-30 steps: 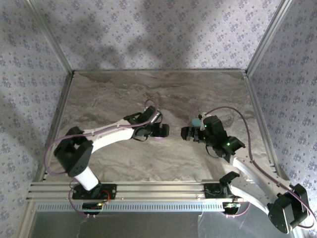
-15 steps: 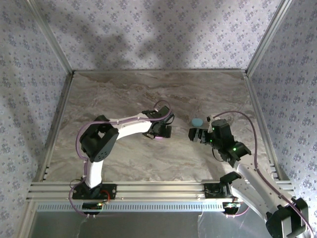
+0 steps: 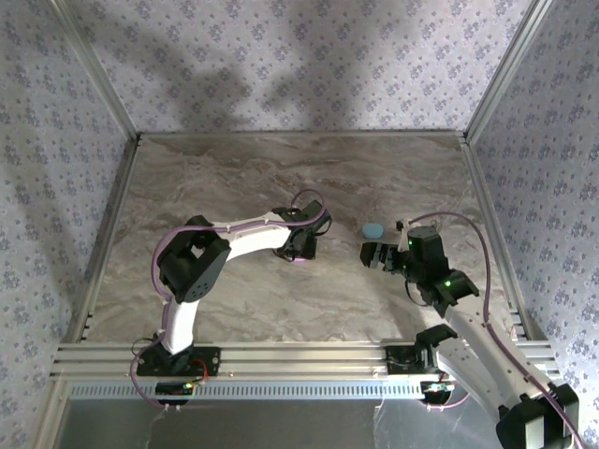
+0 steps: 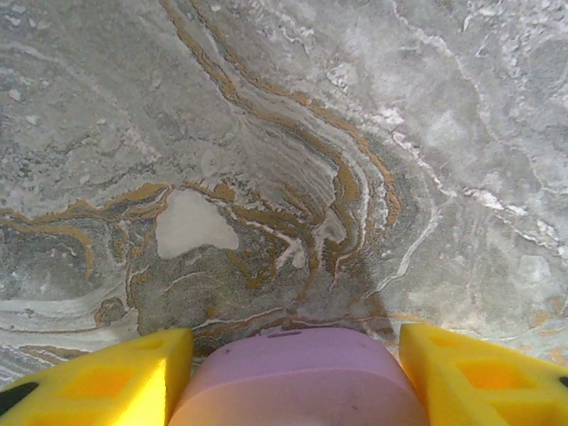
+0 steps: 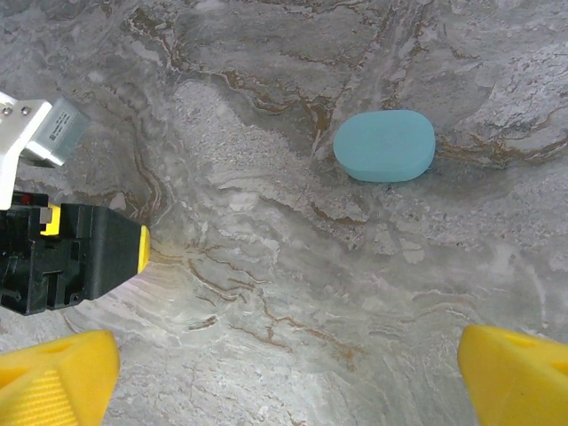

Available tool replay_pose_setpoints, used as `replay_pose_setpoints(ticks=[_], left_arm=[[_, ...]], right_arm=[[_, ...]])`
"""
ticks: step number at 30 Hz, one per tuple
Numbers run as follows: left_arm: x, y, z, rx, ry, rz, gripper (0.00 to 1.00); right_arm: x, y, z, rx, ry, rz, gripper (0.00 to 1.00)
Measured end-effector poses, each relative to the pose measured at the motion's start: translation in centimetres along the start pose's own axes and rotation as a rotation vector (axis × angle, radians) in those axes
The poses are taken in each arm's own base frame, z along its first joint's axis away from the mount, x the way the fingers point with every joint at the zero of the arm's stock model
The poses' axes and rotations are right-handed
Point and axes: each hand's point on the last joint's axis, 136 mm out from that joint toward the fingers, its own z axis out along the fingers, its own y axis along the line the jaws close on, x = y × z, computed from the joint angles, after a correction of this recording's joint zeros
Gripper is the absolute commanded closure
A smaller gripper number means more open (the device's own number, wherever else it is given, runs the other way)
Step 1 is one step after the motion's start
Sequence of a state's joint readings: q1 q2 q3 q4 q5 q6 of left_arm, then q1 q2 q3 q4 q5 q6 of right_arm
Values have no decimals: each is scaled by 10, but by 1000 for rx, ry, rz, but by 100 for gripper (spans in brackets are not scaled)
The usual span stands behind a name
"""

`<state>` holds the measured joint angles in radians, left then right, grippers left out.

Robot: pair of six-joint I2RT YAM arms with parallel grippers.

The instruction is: Insert the wireless bluetooth earbuds into the charging case

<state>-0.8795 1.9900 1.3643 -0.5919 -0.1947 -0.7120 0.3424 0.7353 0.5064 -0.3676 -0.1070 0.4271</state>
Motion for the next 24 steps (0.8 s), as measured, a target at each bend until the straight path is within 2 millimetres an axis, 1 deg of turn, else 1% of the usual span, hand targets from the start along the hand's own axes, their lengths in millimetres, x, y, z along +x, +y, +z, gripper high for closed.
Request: replay_pose_setpoints(ticks=[2, 4, 6, 10, 12, 15, 17, 20, 22, 24], left_arm=[[-2, -1, 0, -4, 4, 5, 45], [-8, -6, -1, -1, 0, 8, 45], [-18, -14, -3, 11, -14, 11, 45], [-44, -31, -9, 45, -59, 11, 45], [-54, -36, -8, 54, -72, 12, 45], [-65, -39, 0, 51, -75, 8, 45], [-69, -38, 9, 40, -66, 8, 45], [-68, -33, 20, 24, -45, 5, 43], [-70, -34, 20, 25, -42, 9, 40], [-70, -36, 20, 31, -37, 11, 34]], right_arm=[[0, 0, 0, -3, 1, 2, 0], [0, 0, 0, -5, 3, 4, 0], [1, -1, 0, -4, 4, 5, 0], [1, -3, 0, 1, 3, 9, 0], [1, -4, 0, 1, 3, 12, 0], [1, -5, 0, 1, 2, 16, 0], [1, -6, 1, 3, 4, 19, 0], [4, -8, 2, 4, 11, 24, 0], [5, -8, 2, 3, 14, 27, 0], [5, -8, 2, 1, 14, 28, 0]])
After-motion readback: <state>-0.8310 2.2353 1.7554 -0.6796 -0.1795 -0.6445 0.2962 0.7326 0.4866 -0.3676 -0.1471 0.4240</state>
